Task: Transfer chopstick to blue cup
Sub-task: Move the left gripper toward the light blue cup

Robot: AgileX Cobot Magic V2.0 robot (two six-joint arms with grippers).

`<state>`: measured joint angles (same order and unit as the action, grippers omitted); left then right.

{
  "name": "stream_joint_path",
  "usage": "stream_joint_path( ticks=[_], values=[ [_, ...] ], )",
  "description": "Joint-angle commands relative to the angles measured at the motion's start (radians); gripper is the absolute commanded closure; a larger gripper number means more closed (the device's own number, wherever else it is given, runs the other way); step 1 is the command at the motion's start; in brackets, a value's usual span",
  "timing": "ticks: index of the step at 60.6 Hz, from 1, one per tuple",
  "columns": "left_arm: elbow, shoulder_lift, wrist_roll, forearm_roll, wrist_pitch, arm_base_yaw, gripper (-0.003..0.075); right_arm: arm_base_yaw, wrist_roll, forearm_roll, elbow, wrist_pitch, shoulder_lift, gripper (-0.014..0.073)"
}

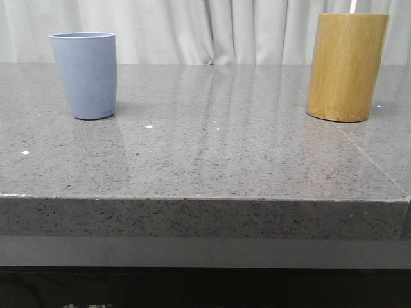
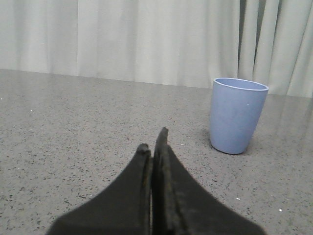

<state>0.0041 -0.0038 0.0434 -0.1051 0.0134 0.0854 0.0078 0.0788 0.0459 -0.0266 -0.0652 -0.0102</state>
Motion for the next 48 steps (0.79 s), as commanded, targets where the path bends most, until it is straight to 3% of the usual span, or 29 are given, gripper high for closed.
stream_joint_path(
  ticks=[1,11,25,48],
  values=[
    [0.007,-0.023,-0.002,-0.008,-0.092,-0.002,0.0739,-0.006,-0.004,-0.015,0.007,0.113,-0.021,0.0661],
    [-0.082,-0.021,-0.002,-0.009,-0.037,-0.002,0.0739,-0.006,-0.004,-0.015,0.085,0.065,-0.021,0.0661],
    [-0.307,0.033,-0.002,-0.009,0.132,-0.002,0.0739,-0.006,-0.004,-0.081,0.323,-0.095,0.008,0.0661],
    [-0.737,0.354,-0.002,-0.009,0.472,-0.002,0.0739,-0.006,-0.004,-0.108,0.752,-0.391,0.288,0.0661]
  ],
)
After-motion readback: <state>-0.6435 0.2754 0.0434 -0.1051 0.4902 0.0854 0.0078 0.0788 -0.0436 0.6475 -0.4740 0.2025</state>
